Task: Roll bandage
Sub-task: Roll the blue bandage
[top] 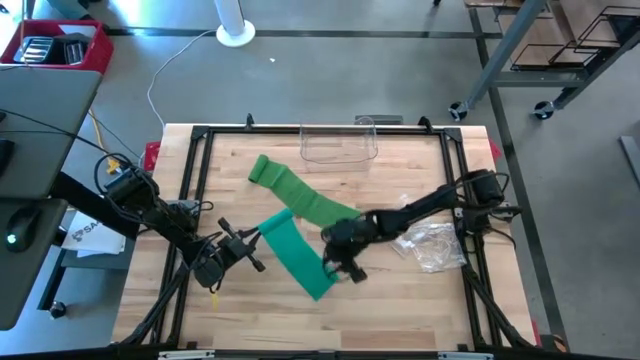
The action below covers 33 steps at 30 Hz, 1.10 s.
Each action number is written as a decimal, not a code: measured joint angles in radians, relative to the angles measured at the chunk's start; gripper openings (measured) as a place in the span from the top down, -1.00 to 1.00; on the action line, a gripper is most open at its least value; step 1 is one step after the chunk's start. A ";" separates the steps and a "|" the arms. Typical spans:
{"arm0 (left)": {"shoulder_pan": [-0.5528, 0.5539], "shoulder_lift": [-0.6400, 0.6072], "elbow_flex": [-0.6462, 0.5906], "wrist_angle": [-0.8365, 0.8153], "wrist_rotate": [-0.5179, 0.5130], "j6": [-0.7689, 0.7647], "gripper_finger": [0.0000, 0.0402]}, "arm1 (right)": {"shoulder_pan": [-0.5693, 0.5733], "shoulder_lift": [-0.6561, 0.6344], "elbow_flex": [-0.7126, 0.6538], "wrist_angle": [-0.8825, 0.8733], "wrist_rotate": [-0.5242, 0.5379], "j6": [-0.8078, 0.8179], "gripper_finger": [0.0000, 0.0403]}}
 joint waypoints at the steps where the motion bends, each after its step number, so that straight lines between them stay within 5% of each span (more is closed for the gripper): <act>1: 0.006 0.000 -0.004 -0.001 -0.001 -0.014 1.00 | 0.024 0.009 0.001 0.002 0.005 -0.037 0.28; 6: 0.044 0.000 -0.007 -0.007 -0.002 -0.040 1.00 | 0.086 0.063 0.000 0.045 0.065 -0.108 0.28; 18: 0.127 0.000 -0.007 -0.018 -0.002 -0.060 1.00 | 0.037 0.109 0.000 0.086 0.017 -0.153 0.32; 27: 0.136 0.000 -0.007 -0.018 -0.002 -0.091 1.00 | 0.028 0.109 0.000 0.070 0.026 -0.171 0.92; 33: 0.133 0.000 -0.007 -0.018 -0.002 -0.091 1.00 | 0.037 0.062 0.000 0.028 0.026 -0.115 0.99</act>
